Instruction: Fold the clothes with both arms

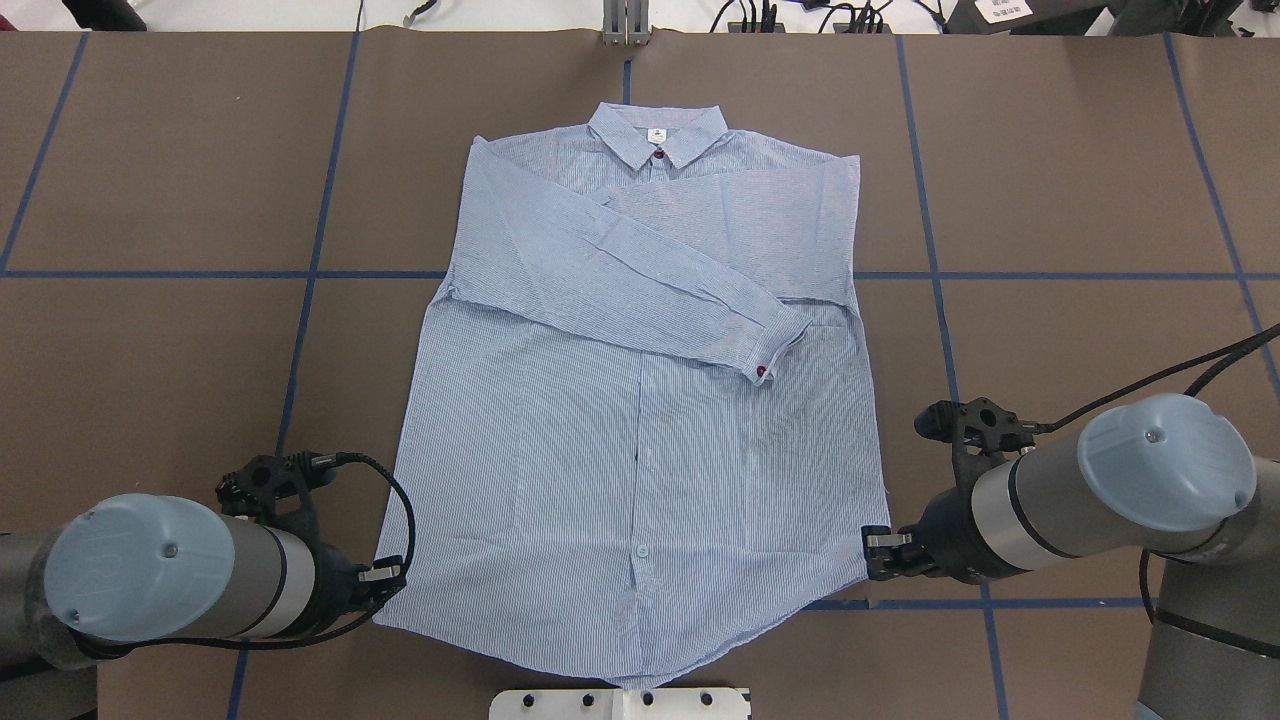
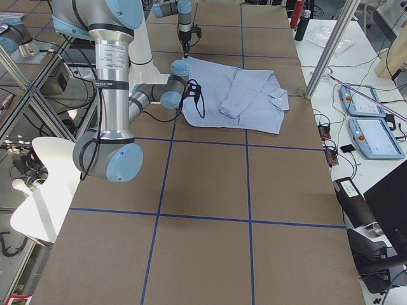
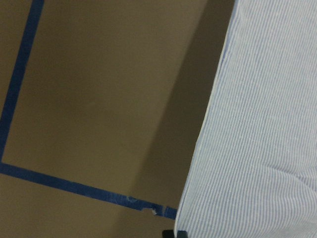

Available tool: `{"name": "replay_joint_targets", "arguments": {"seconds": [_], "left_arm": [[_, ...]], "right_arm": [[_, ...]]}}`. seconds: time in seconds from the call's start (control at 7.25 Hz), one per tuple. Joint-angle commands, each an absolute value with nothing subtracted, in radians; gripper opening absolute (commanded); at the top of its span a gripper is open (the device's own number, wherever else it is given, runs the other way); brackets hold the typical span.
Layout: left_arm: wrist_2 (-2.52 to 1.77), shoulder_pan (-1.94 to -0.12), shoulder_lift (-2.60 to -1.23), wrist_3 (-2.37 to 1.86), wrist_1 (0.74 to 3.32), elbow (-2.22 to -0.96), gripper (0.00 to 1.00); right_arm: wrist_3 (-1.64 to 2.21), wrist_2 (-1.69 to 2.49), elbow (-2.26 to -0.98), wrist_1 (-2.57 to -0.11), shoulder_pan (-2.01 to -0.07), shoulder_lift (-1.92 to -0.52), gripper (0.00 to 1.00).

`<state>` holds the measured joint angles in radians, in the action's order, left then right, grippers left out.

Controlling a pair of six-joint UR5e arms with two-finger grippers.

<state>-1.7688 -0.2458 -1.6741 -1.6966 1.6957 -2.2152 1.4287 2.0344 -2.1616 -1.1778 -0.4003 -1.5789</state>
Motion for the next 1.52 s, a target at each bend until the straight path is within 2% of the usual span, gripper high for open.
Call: {"name": "replay_joint_targets", "arguments": {"seconds": [0.0, 1.1, 1.38], "left_arm": [[-1.810, -0.241, -1.674, -1.697, 1.642, -2.276, 0.00], [-1.876, -0.124, -1.674, -1.712, 1.467, -2.446, 0.00], [-1.885, -0.121, -1.683, -1.710, 1.465, -2.439, 0.00]], "right_arm": [[1.407, 2.072, -2.180, -1.177, -0.403, -1.578, 0.00], [1.381, 2.243, -2.268, -1.170, -0.410, -1.629, 0.00], [1.381, 2.246, -2.272, -1.141, -0.410, -1.646, 0.00]]}}
